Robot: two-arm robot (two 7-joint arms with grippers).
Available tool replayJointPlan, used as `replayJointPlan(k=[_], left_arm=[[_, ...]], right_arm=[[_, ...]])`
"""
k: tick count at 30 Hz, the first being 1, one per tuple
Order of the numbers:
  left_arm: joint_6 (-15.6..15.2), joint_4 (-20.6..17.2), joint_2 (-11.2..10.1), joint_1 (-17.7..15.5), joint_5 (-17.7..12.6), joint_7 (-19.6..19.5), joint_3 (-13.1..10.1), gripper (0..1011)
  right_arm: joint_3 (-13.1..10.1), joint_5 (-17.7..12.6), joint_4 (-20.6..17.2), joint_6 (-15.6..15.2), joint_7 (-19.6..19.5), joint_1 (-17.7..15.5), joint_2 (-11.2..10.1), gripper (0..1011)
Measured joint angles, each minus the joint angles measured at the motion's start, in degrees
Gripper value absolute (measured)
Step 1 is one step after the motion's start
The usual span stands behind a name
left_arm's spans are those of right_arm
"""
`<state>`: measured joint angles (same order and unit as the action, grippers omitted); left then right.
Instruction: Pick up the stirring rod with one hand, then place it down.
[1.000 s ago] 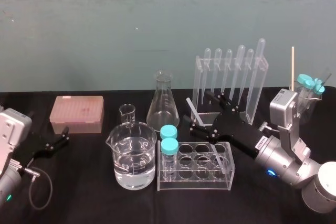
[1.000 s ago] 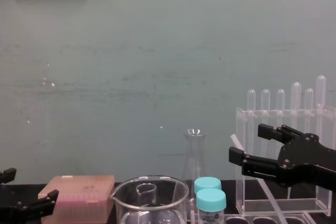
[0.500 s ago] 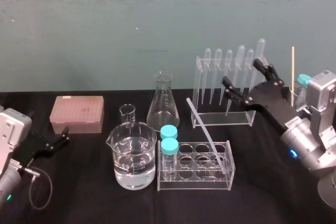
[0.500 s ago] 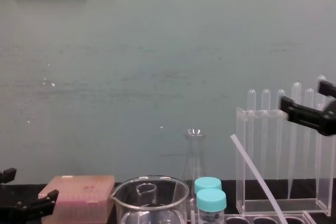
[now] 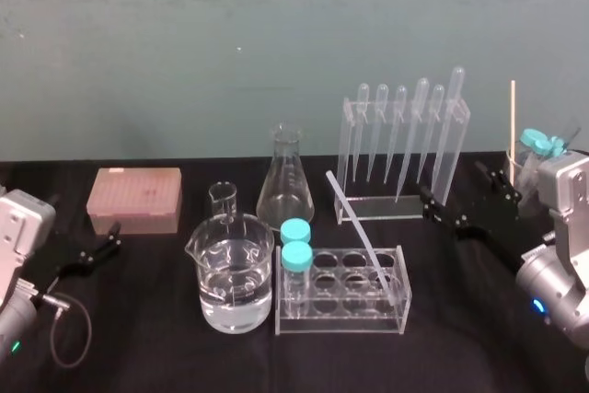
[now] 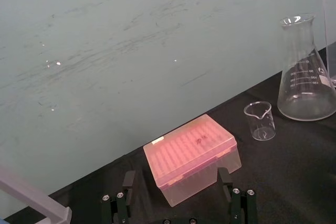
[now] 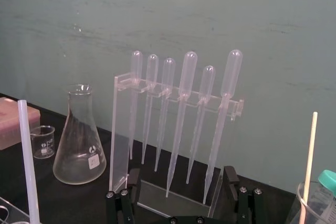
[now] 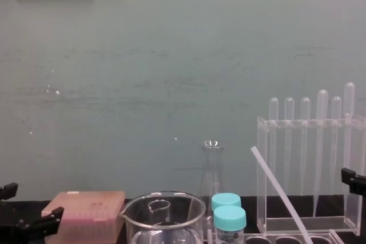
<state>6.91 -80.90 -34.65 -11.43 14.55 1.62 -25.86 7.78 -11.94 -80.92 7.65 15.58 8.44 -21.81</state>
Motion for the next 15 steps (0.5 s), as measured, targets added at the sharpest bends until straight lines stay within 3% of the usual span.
replayJointPlan(k=[15], left_arm=[[0.0,0.0,0.0,0.0,0.0,0.0,0.0,1000]], right_arm=[[0.1,-0.1,0.0,0.9,0.1,0.2,0.0,1003]])
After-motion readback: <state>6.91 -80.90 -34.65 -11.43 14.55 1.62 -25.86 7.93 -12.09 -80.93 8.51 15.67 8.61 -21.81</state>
